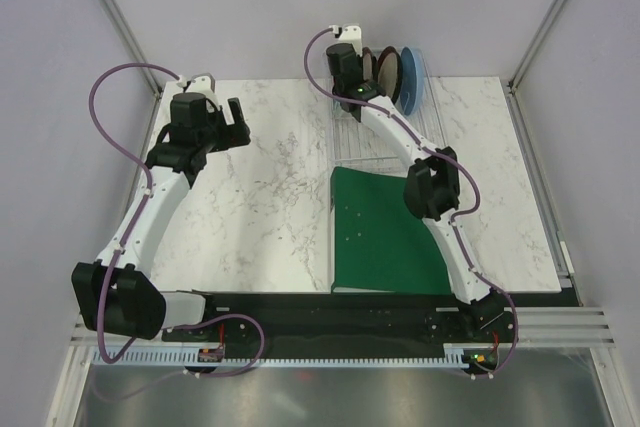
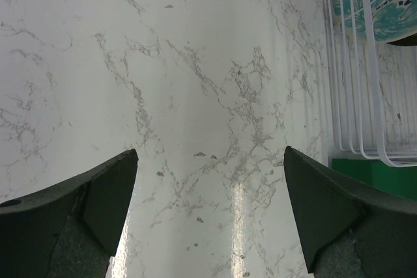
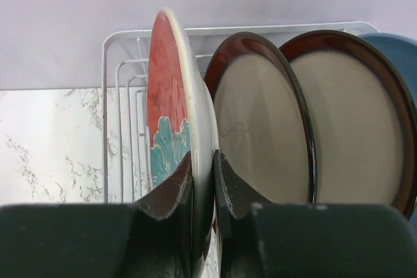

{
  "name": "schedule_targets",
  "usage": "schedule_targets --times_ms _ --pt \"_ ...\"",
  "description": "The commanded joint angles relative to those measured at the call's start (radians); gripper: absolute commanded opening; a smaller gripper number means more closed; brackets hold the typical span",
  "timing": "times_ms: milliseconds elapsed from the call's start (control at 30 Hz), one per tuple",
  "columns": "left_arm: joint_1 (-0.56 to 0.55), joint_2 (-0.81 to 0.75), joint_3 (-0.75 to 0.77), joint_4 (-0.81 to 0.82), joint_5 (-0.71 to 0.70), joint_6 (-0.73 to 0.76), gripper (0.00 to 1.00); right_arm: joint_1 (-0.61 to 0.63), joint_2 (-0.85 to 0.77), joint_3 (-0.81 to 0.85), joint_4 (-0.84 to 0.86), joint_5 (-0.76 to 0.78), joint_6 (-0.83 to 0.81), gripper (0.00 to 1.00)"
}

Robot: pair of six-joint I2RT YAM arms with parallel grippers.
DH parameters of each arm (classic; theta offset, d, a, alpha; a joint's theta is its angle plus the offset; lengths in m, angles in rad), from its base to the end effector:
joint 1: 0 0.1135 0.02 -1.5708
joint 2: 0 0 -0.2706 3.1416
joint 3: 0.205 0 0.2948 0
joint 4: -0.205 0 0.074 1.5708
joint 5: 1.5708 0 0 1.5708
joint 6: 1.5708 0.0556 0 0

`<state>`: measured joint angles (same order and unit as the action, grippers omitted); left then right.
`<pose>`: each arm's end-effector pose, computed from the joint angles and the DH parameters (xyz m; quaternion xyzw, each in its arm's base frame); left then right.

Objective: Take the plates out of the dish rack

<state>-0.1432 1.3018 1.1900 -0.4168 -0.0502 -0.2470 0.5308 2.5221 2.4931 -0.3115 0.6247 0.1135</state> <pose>0.3502 -0.0477 0.3365 -0.0574 0.8652 -0.0751 0.4925 0.5708 0.2974 0.2825 0.0125 0.7970 -0.0642 0.6004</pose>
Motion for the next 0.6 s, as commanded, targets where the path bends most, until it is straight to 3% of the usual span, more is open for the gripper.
schedule_targets --times_ms 0,333,567 --pt "-0.001 -0.004 0.014 0.033 -0.002 -0.014 1.0 0.011 -0.063 -0.008 0.1 -0.066 -0.029 0.17" --pt "-0.002 -0.004 0.008 0.036 0.016 -0.018 1.0 0.072 -0.082 -0.01 0.271 0.137 -0.297 0.13" --pt "-0.004 -0.006 0.006 0.035 0.001 -0.018 1.0 0.121 -0.074 -0.048 0.541 0.365 -0.566 0.11"
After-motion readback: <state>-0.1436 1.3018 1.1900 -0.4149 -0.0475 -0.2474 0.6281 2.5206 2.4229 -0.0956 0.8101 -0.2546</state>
